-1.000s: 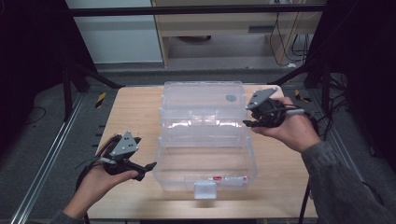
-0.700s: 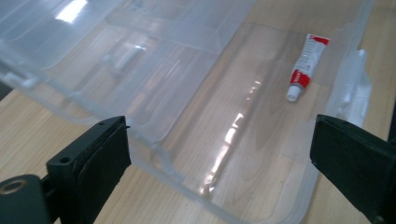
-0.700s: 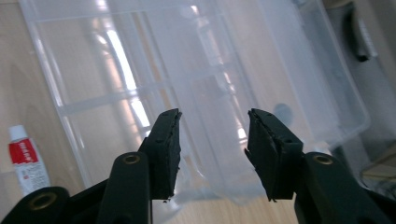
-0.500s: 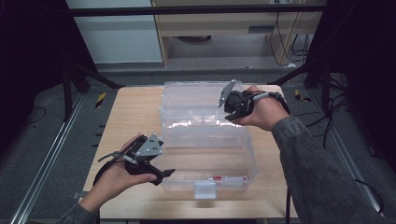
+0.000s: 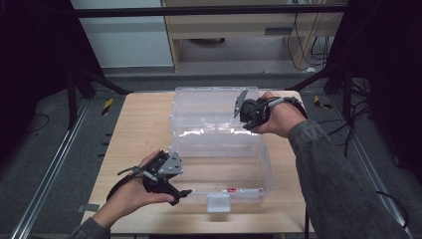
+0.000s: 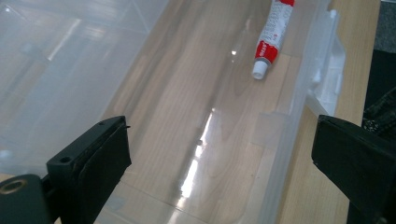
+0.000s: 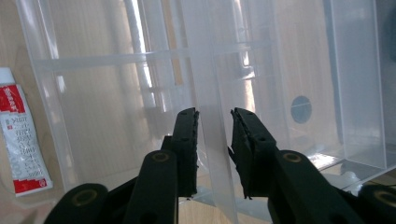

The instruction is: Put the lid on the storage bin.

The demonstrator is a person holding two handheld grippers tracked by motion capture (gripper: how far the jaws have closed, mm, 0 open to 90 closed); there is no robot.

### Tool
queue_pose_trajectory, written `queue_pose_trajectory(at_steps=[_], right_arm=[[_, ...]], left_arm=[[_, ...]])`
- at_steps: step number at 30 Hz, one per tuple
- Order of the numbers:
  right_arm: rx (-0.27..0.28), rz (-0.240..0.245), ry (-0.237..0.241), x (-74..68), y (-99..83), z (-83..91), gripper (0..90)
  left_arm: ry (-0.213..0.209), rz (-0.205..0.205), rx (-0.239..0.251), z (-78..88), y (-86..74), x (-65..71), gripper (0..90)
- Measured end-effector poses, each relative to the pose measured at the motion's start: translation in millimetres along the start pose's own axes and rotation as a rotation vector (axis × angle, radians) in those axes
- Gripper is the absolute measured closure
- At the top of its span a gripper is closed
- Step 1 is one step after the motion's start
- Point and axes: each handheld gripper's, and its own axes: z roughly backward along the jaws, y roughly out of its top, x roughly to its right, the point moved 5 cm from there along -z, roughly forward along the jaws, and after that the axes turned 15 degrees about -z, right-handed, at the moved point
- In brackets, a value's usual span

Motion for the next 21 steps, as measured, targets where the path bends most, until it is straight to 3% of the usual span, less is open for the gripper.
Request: queue_pose_trajectory(at_steps=[6, 11, 21], right_arm=[[-0.006, 0.015, 0.009, 0.9, -0.7, 0.9, 76.3], [-0.007, 0.023, 0.008, 0.2, -1.3, 1.8, 78.4], [-0.012, 0.024, -0.003, -0.5, -1.7, 1.9, 78.1]], left_arm=[[-0.028, -0.009, -0.006, -1.7, 1.8, 6.1, 7.1], [-0.027, -0.006, 0.012, 2.8, 1.5, 5.6, 15.0], [-0.080, -0.046, -0.038, -6.7, -0.3, 16.7, 24.4]])
